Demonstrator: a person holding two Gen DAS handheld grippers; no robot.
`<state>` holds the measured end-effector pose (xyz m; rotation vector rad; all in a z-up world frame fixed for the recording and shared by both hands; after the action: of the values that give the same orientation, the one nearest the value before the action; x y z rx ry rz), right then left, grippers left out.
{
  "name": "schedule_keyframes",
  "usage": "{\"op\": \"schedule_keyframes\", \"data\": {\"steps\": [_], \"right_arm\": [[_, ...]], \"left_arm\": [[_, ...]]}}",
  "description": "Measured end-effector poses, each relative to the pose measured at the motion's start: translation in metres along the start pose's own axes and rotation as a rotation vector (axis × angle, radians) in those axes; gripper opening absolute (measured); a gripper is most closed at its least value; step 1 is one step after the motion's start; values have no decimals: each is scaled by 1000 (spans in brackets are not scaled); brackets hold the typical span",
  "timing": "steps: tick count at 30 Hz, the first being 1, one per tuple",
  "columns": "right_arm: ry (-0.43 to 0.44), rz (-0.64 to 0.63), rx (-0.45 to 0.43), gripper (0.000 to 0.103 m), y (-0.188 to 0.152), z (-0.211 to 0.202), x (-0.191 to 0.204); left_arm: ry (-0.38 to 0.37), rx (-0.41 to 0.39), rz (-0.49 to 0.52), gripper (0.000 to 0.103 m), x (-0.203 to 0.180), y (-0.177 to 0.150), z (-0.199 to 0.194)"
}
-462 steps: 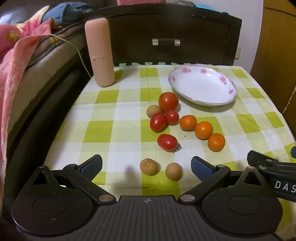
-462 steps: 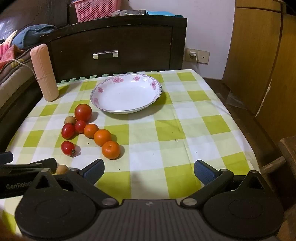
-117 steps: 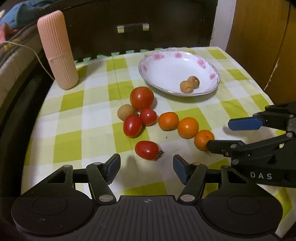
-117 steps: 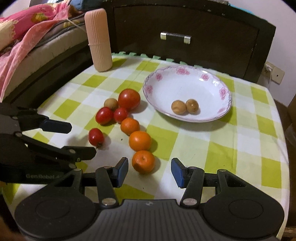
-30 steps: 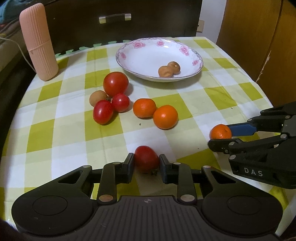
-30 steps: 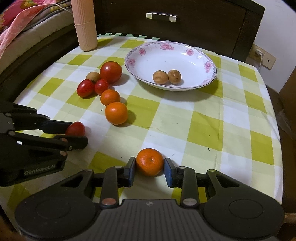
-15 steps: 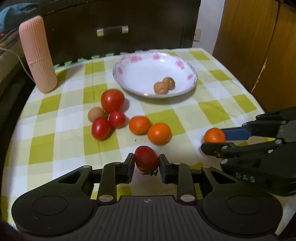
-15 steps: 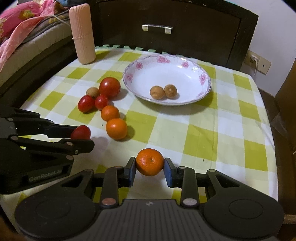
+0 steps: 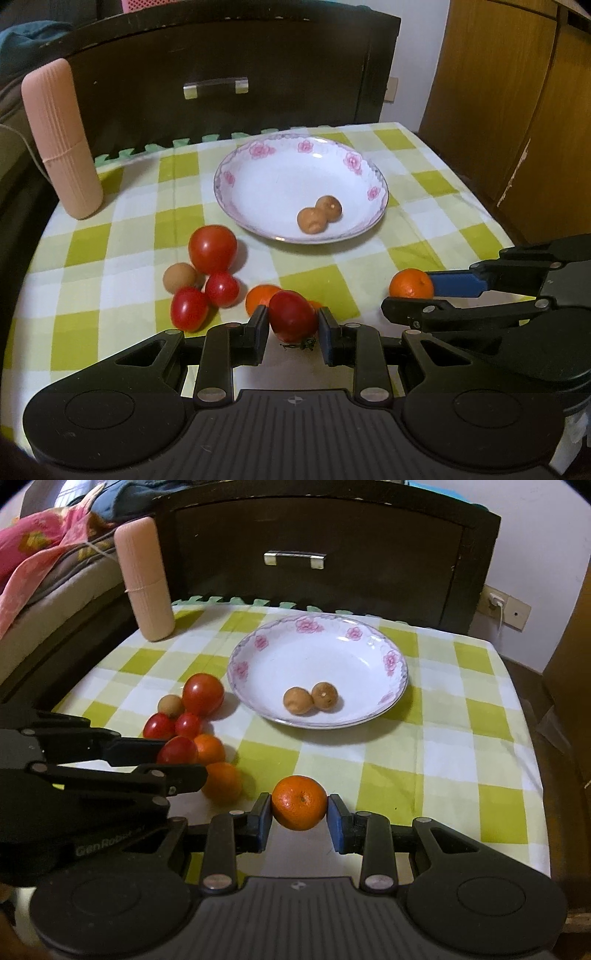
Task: Organize fruits
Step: 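Carry the mandarin and the cherry tomato over the white bowl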
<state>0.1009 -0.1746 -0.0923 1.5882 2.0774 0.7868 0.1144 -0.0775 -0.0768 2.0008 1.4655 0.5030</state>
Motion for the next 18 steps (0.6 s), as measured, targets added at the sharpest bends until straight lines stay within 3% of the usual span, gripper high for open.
{"op": "schedule_keyframes", "data": {"steps": [18], "right_arm": [[-36, 38, -35, 31, 51, 21, -28]], "left_arm": [[5, -43, 16, 34, 6, 55, 23]]}}
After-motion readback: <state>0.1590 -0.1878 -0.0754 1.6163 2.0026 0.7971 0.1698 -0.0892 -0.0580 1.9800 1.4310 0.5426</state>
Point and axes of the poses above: each gripper's, at about its wrist camera, not at the fingertips, and z roughly the way its jaws point, x to its left, y to its top, the point moved 9 cm from there along z, roughly the way its jaws point
